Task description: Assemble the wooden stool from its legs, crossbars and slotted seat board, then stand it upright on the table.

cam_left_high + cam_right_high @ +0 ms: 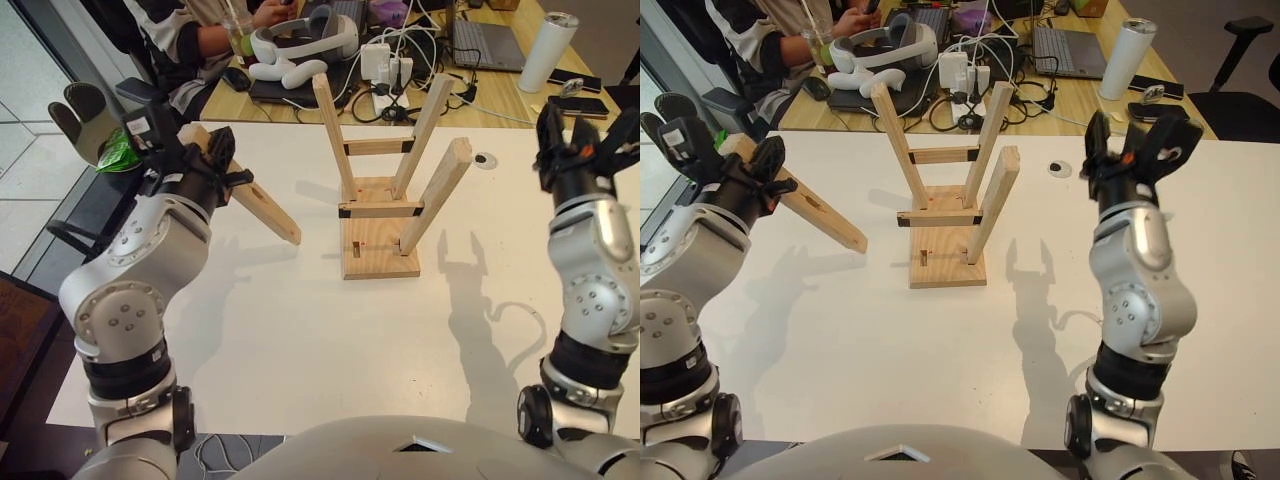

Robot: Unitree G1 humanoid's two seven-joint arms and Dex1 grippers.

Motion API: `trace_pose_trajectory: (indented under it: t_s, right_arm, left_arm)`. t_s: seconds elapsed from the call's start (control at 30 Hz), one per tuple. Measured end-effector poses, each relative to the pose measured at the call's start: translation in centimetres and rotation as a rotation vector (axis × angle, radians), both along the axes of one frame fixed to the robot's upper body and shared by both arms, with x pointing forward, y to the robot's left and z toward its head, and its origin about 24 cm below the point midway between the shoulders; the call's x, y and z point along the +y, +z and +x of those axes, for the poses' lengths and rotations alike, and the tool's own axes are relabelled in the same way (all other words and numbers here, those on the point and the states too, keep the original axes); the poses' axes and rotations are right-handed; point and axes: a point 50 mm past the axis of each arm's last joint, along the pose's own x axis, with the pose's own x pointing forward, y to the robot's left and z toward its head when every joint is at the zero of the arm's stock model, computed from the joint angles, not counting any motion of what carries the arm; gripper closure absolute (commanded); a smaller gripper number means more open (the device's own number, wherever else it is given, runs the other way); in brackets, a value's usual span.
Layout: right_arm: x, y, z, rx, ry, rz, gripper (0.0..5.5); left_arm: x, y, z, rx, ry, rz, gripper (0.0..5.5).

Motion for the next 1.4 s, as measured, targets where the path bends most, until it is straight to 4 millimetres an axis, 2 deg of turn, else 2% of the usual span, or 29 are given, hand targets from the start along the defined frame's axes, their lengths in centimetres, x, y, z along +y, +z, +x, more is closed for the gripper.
trace_pose_trajectory:
  t_s: [0.07,0.23,0.43,0.5,0.7,0.8,1.07,1.4]
  right_arm:
    - [0.9,-0.7,-0.8,0.036,0.01,0.034,2.72]
    - [2.1,-1.7,-1.4,0.102,0.052,0.123,2.72]
    - [3.5,-3.4,-2.0,0.219,0.151,0.203,2.72]
    - [4.4,-3.8,-2.3,0.243,0.216,0.228,2.72]
    - [5.2,-4.3,-2.3,0.273,0.286,0.264,2.72]
    - [5.3,-4.3,-2.2,0.279,0.301,0.266,2.72]
    - [5.4,-4.1,-2.0,0.272,0.31,0.27,2.72]
    - [5.0,-3.3,-1.0,0.239,0.304,0.267,2.72]
  left_arm:
    - [-0.6,-1.1,-1.0,0.042,0.048,-0.027,4.5]
    - [-1.7,-2.1,-2.2,0.073,0.143,-0.157,4.5]
    - [-1.9,-1.5,-2.1,0.012,0.195,-0.2,4.5]
    - [-2.3,-1.3,-1.9,-0.008,0.179,-0.2,4.5]
    - [-3.8,-1.2,-0.9,-0.042,0.173,-0.244,4.5]
    - [-4.7,-1.5,-0.7,-0.033,0.138,-0.258,4.5]
    - [-5.6,-2.9,-1.3,0.027,0.098,-0.291,4.5]
    - [-6.0,-3.1,-0.9,-0.045,0.08,-0.192,4.5]
